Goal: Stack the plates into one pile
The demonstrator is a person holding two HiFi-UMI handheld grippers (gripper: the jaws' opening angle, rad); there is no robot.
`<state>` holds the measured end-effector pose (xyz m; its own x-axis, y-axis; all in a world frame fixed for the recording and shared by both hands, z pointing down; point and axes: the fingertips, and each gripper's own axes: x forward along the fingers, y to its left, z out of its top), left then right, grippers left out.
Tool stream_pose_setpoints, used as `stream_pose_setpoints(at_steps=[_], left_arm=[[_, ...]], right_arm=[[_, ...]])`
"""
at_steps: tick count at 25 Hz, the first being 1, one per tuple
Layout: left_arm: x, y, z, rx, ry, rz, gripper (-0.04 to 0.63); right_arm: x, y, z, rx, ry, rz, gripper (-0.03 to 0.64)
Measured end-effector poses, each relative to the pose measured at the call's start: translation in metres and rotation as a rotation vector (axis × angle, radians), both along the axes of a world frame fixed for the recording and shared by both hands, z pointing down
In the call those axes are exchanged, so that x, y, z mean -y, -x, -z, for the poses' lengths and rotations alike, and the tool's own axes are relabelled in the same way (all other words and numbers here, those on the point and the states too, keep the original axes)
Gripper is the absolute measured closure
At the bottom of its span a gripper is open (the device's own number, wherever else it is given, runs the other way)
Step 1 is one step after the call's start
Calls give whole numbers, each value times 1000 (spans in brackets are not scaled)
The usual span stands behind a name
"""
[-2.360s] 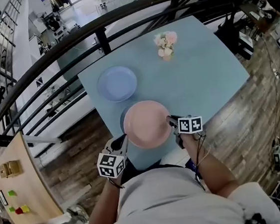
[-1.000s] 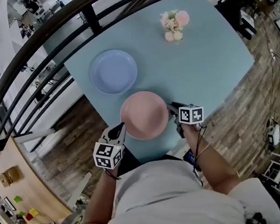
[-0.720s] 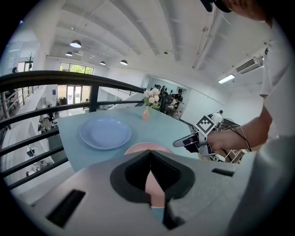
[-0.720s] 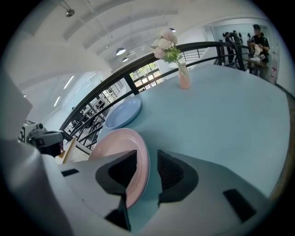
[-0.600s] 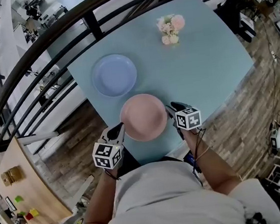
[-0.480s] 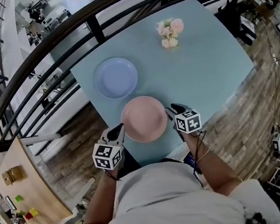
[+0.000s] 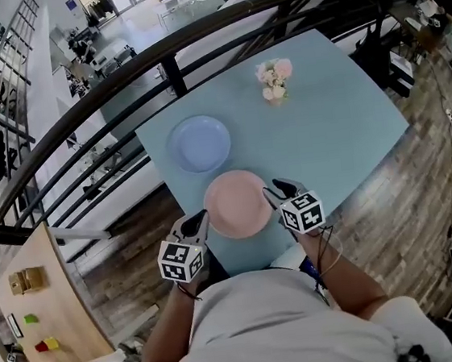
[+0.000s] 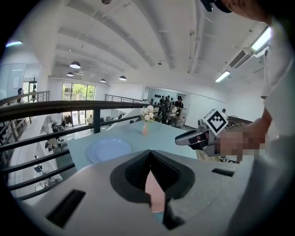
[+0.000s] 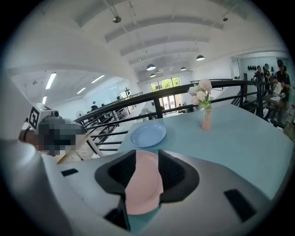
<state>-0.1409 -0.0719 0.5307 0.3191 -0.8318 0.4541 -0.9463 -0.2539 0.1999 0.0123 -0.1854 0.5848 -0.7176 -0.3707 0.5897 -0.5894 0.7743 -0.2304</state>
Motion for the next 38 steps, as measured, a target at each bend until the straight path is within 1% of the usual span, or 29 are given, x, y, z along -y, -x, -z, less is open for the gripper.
stream_pose_setpoints(at_steps=[8,13,17,20,24,29,38], left_arm=[[-22,1,30,33,-80,45,591],[-39,-3,38,50,-108,71,591],[-46,-4,36,60,-104,75,591],[-47,4,36,59,-104,84,591],[-41,19,31,56,-96,81,591],[-17,48,22,34,-82,71,591],[28,83,-6,-9,-28,22,591]], right_arm=[[-16,10,36,51,-66,37,457],[-25,12,49,63,-96,69,457],[-30,18,53,54,-112,99,453],[-32,26,48,41,-109,114,451],[-26,38,38,22,-92,107,451],[-6,63,27,-1,-68,101,451],[28,97,-4,-49,5,67,451]])
